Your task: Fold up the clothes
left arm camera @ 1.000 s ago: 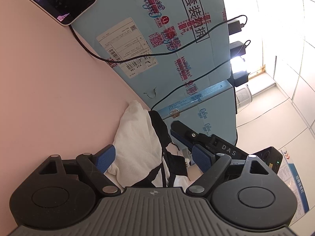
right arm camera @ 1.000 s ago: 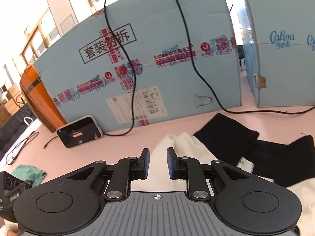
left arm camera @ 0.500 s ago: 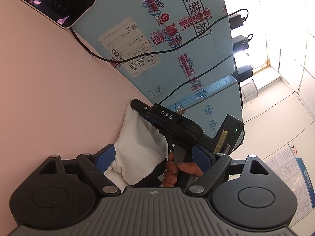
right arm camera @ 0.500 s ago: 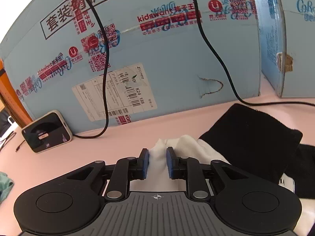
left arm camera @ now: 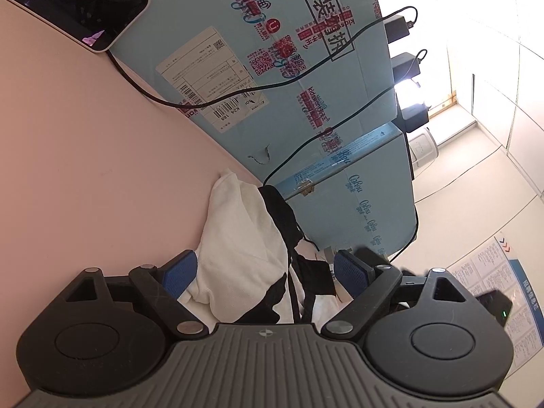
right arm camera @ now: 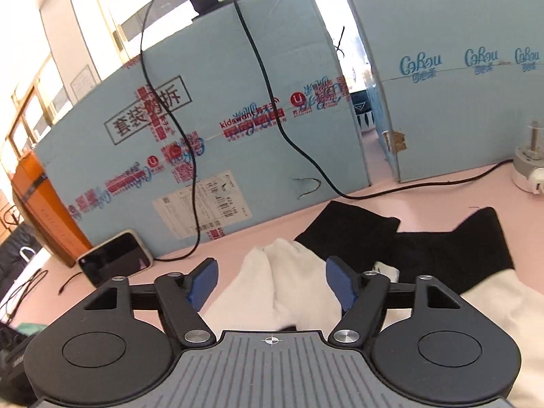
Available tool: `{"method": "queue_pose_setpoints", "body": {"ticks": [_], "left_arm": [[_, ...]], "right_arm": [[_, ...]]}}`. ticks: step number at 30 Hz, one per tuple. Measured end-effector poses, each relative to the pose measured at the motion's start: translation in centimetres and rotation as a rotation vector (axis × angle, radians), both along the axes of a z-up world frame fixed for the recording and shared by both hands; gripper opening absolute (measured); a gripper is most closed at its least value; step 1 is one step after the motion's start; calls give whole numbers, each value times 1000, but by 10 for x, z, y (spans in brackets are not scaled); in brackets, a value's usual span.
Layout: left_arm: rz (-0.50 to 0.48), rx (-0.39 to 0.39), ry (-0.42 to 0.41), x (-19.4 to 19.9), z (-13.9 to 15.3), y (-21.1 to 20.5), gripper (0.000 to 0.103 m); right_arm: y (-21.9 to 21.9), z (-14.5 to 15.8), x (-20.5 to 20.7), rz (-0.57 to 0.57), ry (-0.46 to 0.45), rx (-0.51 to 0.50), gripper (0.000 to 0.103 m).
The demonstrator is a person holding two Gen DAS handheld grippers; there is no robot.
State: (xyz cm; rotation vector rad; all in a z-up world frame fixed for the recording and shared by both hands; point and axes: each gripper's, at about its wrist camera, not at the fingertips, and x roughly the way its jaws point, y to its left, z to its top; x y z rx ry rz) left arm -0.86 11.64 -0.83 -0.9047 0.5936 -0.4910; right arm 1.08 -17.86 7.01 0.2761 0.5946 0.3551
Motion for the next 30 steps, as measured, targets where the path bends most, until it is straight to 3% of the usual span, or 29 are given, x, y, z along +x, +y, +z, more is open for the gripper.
{"method": "queue_pose_setpoints", "body": {"ticks": [4,10,14,23,30], "left_arm": [[-2,4,-10,0,0,-1,87],[-18,65,-42,-2,3,-10,94],[-41,120,-68,-2,6,-19,102],[-26,143,-81,-9,6,-20,103],[33,269,-55,-40,16,-30,103]], "right_arm": [[-15,-4,-69,-1,-67,-131,88],[-52,-42,-146,-24,70,-139,88],[-53,-44,-188,-13,-26,-230,88],[-40,-60,-225,111,-101,-318,97],[-48,-67,-234,120,-172,-297,98]]}}
